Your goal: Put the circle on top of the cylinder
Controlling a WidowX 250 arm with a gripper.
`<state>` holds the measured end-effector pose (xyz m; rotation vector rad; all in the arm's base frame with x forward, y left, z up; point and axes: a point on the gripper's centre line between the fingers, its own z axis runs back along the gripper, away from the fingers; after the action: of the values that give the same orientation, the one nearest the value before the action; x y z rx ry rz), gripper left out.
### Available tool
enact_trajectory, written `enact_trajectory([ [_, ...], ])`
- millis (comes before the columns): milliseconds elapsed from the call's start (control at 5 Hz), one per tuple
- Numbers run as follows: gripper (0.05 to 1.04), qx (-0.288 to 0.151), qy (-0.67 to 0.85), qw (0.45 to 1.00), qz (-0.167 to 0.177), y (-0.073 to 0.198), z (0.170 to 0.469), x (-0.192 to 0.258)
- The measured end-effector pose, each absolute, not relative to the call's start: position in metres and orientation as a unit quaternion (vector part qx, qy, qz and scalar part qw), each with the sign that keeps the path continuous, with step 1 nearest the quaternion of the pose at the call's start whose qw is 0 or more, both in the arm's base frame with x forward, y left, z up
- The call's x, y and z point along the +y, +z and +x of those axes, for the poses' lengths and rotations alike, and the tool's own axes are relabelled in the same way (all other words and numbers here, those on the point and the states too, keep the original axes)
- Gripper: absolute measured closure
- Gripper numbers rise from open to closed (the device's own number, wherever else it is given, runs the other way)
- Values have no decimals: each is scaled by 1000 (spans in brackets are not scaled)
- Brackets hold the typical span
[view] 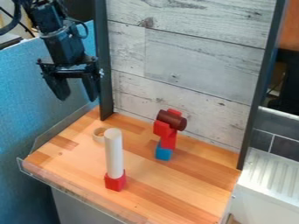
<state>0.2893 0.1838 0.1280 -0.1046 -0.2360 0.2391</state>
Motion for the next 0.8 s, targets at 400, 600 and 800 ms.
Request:
enact_trajectory([
  [400,82,-102,143,983,-61,110,297,190],
  [600,82,-111,158,980,-54,107,312,198],
  [800,82,-113,175,977,-39,92,333,205],
])
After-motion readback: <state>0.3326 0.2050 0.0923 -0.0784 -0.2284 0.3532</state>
